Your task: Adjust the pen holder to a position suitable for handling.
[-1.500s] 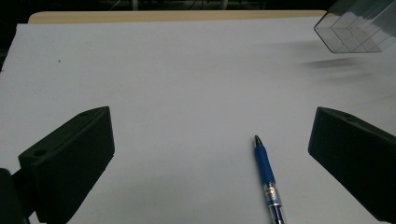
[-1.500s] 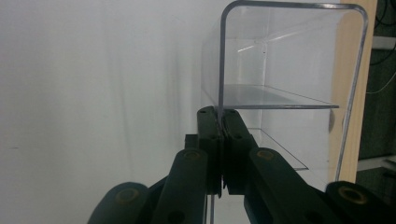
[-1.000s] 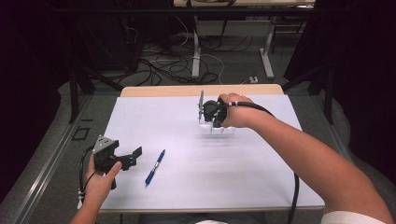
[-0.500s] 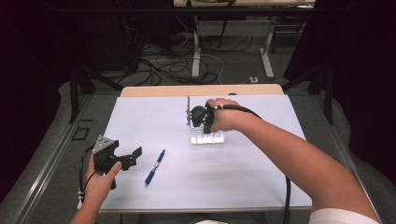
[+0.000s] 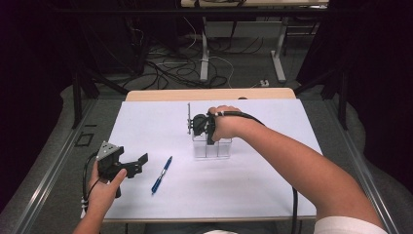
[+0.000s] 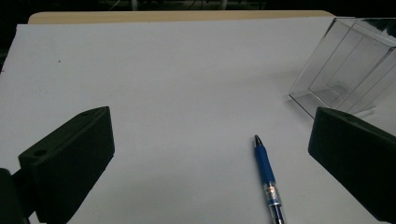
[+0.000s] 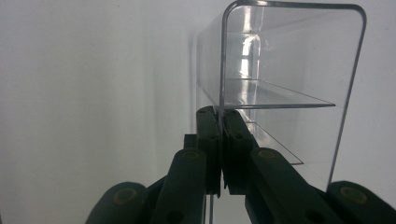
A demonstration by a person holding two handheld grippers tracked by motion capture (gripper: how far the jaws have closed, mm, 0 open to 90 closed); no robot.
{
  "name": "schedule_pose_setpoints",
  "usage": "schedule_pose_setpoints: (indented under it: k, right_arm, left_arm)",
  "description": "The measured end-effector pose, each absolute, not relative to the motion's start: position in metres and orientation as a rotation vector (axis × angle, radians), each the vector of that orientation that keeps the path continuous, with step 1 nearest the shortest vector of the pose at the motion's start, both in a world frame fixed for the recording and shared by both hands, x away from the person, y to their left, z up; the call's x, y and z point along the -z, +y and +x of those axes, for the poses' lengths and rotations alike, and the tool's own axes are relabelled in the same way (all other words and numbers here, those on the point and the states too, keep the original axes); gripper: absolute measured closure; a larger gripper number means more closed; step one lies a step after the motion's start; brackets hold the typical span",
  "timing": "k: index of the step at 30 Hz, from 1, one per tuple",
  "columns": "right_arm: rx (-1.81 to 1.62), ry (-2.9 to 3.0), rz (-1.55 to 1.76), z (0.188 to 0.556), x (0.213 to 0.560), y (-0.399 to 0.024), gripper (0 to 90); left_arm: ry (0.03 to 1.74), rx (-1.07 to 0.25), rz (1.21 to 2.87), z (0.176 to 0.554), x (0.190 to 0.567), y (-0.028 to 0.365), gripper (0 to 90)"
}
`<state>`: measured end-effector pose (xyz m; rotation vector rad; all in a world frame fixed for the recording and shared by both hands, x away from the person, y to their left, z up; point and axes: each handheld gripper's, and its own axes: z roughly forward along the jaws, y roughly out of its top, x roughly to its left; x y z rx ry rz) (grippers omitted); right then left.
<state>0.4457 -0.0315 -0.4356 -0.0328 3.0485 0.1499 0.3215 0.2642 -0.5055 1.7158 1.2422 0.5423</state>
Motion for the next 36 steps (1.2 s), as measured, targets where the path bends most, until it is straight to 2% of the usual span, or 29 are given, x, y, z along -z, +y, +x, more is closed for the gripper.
schedule_pose_setpoints:
  k: [25,36]
  right_arm:
    - [-0.141,3.071,-0.034,0.4494,0.4439,-0.0237,87.1]
    - [-0.218,2.997,-0.031,0.4449,0.4344,-0.0303,69.2]
  left_arm:
    - [1.244,-0.541,1.715,0.3212,0.5050,0.2650,0.7]
    - [1.241,-0.540,1.714,0.3211,0.5052,0.2641,0.7]
